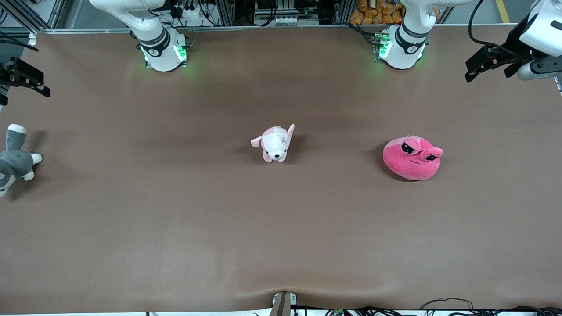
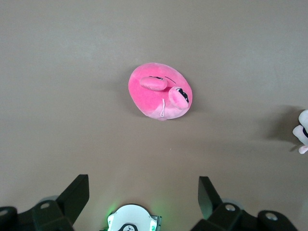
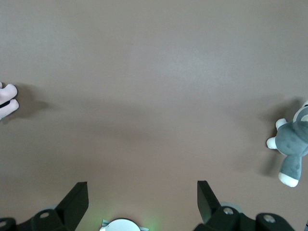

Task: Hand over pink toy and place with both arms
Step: 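Move the left gripper from rest toward the pink plush toy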

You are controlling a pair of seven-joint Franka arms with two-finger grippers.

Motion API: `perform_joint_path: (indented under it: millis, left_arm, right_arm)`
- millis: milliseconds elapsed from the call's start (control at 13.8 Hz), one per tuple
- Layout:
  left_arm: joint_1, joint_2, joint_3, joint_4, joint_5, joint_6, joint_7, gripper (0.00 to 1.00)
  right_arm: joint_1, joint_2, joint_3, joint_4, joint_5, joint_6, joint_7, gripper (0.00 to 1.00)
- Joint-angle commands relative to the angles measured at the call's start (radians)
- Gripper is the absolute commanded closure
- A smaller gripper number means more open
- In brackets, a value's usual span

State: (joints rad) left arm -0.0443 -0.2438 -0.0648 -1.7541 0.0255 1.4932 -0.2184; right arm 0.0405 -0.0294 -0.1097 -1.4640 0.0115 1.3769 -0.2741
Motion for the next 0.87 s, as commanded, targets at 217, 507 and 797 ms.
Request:
perform_joint_path:
  millis: [217,507,797]
  left_arm:
    - [0.001,0.014,-0.003,0.042,0.022,-0.031,0.045,0.0]
    - [0.003,0.078,-0.006,0.128,0.077,-0.091,0.076,0.0]
    - [0.007,0.118,0.0,0.12,0.076,-0.093,0.057,0.0]
  right_arm:
    - [0.024,-0.018,0.001,-0.013,-0.018,-0.027,-0.01,0.0]
    - [0.016,-0.012,-0.001,-0.007,-0.019,-0.025,-0.01,0.0]
    - [0.012,-0.007,-0.002,-0.004,-0.021,-0.03,-0.011,0.0]
